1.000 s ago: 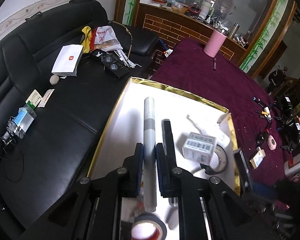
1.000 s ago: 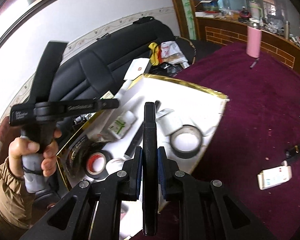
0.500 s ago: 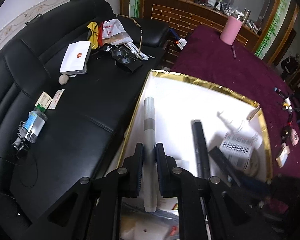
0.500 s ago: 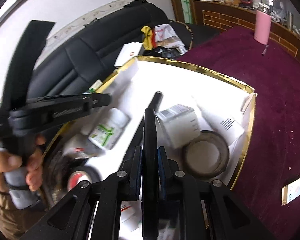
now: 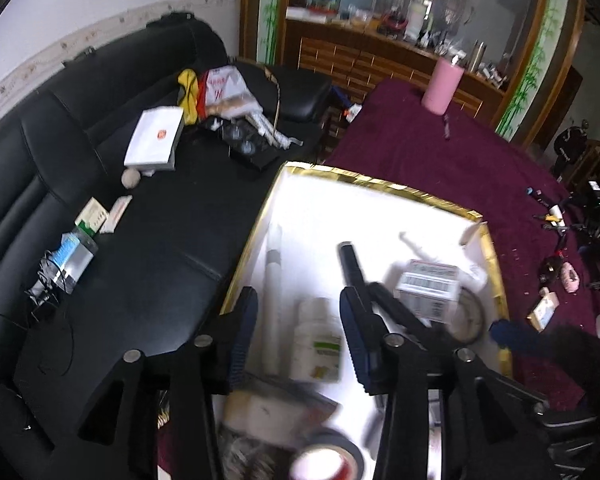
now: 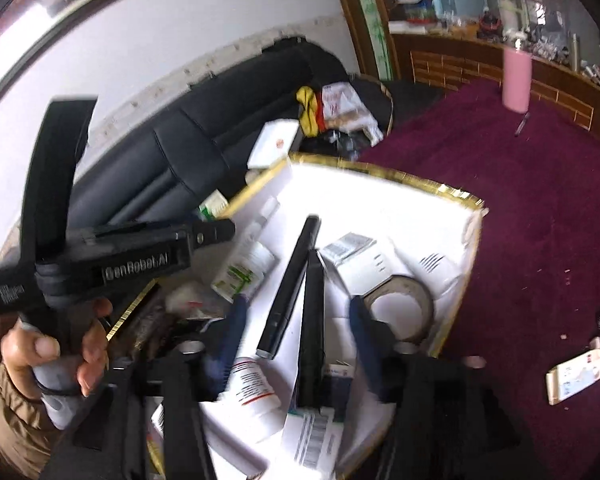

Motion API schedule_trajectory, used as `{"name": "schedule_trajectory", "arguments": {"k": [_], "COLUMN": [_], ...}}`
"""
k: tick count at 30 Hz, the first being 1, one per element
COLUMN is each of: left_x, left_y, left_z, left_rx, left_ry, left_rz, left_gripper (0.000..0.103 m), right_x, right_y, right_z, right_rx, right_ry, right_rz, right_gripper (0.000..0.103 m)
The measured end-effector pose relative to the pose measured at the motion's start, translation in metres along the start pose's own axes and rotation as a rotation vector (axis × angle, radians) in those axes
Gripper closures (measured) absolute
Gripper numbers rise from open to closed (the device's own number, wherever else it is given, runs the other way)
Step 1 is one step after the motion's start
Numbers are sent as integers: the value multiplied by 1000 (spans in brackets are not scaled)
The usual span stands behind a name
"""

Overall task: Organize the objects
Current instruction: 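Move both grippers back over the table toward the white lipstick box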

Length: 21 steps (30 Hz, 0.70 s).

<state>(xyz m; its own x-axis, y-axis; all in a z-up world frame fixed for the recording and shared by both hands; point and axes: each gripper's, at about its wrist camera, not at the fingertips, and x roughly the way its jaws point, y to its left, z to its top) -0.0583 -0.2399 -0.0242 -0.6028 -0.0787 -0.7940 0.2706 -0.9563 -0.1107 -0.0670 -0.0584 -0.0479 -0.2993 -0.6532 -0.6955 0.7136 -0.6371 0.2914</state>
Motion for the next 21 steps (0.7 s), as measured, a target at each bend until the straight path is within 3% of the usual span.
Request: {"name": "schedule_trajectory", "arguments": {"k": [2, 7, 13, 21], "left_x": [-13, -36, -50, -52], "left_y": [-9, -37, -82, -146], "left_z": [-5, -21, -26, -28], "left_rx": [3, 21, 73, 147], "left_ry": [-27, -73, -79, -55], "left_rz": [-14, -50, -102, -169], "left_gripper": [55, 49, 48, 48], "right_x": [-18, -55, -86, -110], "right_y": [-2, -20, -61, -152], "right_z": [-2, -12, -28, -49], "right_rx": [10, 47, 86, 226], "right_ry": [-42, -115, -148, -143], "right_rz": [-1, -13, -67, -151], "right_gripper": [21, 9, 8, 7]}}
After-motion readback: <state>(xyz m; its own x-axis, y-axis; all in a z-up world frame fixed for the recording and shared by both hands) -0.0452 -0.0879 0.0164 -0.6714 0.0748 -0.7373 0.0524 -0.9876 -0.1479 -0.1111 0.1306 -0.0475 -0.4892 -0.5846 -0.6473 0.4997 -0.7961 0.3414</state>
